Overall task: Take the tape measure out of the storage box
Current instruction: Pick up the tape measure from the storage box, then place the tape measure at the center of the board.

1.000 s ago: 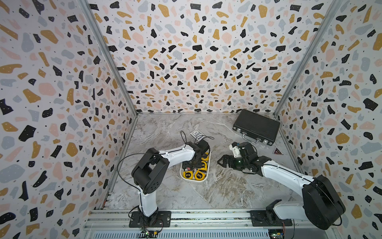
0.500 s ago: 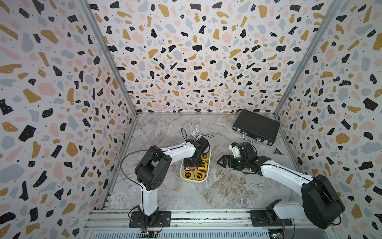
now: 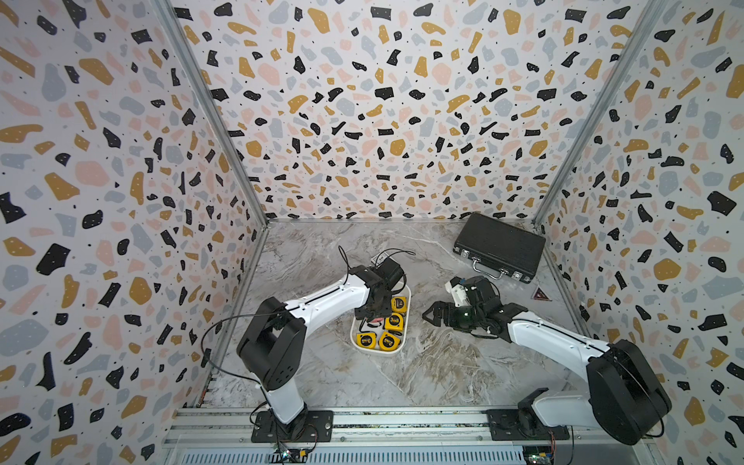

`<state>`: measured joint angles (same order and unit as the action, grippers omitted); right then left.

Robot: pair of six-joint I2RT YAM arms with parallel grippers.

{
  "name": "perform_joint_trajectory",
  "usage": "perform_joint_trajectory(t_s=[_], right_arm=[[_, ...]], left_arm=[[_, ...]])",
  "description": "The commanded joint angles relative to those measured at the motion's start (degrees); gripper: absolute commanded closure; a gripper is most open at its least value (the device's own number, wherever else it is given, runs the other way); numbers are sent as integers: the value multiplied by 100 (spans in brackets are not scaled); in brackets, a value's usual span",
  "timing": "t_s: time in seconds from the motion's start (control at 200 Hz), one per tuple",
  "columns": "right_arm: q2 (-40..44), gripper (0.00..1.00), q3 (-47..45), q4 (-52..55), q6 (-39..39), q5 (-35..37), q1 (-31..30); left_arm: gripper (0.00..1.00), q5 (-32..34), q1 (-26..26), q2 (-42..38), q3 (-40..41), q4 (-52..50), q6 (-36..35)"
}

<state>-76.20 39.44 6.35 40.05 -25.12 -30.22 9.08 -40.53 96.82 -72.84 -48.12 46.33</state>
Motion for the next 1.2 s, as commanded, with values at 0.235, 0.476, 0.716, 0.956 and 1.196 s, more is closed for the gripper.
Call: perform_joint_trajectory(t_s=[0.235, 0.476, 0.716, 0.956, 1.196], right_arm=[[750, 1, -9, 22, -112, 27, 3], [1615, 1, -359, -286, -78, 68, -96], [2424, 1, -687, -970, -19, 310, -323], [2471, 1, -670, -1265, -83, 520, -397], [2323, 6, -750, -1537, -79, 705, -412]], left_arm=[[100, 74, -275, -871, -409, -495, 771], [100, -138, -510, -815, -1343, -425, 1289], [100, -763, -657, -421, -1631, 432, 1992], [100, -1051, -892, 28, -1901, 908, 2341], [100, -1193, -991, -17, -1844, 1210, 2697]])
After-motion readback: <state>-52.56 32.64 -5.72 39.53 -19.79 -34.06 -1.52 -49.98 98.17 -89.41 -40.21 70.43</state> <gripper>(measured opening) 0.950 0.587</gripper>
